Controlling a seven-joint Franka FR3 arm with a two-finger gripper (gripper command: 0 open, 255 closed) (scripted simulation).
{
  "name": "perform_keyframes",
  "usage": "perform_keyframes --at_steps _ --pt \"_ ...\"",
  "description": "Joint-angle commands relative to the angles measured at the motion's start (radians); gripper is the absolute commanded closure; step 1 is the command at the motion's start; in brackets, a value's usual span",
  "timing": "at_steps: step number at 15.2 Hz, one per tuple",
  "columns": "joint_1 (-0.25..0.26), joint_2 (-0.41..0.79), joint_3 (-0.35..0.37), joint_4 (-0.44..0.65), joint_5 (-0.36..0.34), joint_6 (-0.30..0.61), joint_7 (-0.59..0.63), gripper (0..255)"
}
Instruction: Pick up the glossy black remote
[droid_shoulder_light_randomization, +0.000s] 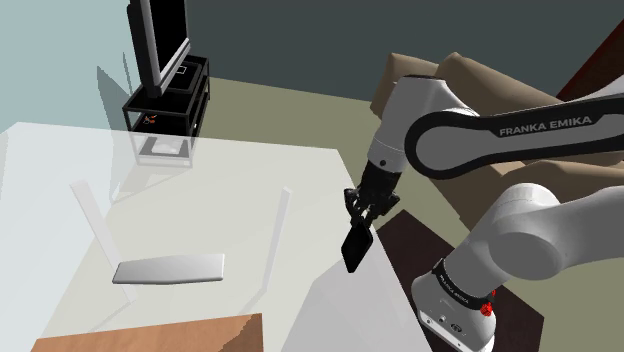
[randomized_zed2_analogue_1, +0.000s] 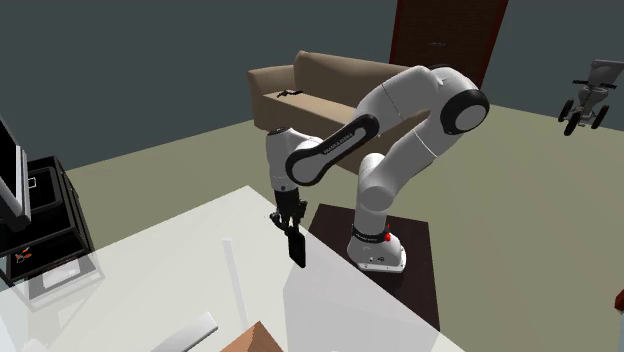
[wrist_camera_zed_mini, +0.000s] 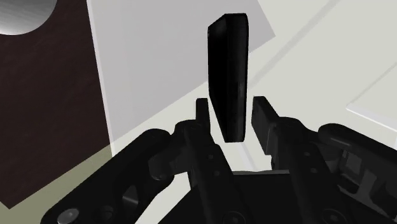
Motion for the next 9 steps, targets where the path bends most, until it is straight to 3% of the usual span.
perform_keyframes --at_steps 1,9 --pt "0.0 0.001 0.0 -0.001 0.0 0.002 0.0 255" --pt "0.0 -0.011 -0.003 0.007 -0.004 -0.017 0.004 255"
